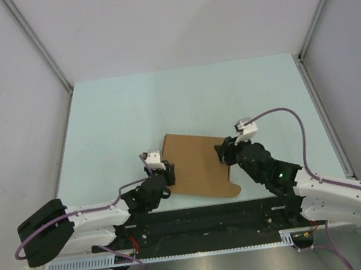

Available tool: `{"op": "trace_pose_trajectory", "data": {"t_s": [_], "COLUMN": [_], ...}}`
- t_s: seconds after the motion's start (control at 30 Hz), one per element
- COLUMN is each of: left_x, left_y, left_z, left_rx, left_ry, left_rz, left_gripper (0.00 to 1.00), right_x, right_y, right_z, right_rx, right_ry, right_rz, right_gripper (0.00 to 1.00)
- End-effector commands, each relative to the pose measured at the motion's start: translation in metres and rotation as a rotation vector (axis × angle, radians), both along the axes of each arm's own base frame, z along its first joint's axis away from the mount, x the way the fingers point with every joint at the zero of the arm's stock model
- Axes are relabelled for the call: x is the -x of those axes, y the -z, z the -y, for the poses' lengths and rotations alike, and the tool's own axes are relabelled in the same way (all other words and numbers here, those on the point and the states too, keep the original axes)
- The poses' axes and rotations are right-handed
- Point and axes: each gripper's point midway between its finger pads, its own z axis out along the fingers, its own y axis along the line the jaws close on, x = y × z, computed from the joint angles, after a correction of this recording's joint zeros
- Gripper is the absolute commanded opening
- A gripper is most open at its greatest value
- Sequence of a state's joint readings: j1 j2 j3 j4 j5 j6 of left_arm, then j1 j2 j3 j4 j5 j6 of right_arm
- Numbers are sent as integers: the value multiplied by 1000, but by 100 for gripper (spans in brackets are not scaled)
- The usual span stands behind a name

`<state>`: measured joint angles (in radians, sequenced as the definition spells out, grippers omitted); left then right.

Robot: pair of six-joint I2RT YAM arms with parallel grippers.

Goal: Fold the paper box

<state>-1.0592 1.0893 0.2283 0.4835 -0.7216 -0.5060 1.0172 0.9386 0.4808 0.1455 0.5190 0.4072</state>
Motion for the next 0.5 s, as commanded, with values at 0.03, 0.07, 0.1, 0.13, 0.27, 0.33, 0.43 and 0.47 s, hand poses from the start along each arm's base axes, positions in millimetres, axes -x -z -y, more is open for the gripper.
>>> {"op": "trace_pose_trajectory", "data": {"t_s": [0.03, 0.07, 0.1, 0.13, 0.27, 0.33, 0.43, 0.47], "left_x": [-1, -1, -1, 0, 1, 1, 0, 0], "left_y": [16, 20, 22, 27, 32, 30, 27, 26], "left_z": [1, 0, 0, -1, -3, -2, -1, -1], "left_rx": [31, 35, 38, 30, 25, 31, 35, 34], "left_ry": [-49, -57, -61, -65, -73, -71, -67, -66], "left_rz": [-68, -80, -82, -92, -106, -100, -92, -91], "left_gripper": [36, 36, 35, 35, 35, 35, 35, 35], "right_x": [-6, -5, -4, -3, 7, 11, 14, 14], "right_y": [-2, 4, 10, 17, 39, 50, 58, 68], "right_z": [37, 38, 39, 40, 34, 32, 30, 31], "right_rx": [-40, -36, -50, -46, -142, -199, -242, -225], "right_ry": [123, 125, 137, 141, 94, 91, 78, 87], "right_rz": [-87, -113, -144, -169, -276, -310, -346, -372], "right_gripper": [59, 61, 62, 66, 73, 76, 77, 77]}}
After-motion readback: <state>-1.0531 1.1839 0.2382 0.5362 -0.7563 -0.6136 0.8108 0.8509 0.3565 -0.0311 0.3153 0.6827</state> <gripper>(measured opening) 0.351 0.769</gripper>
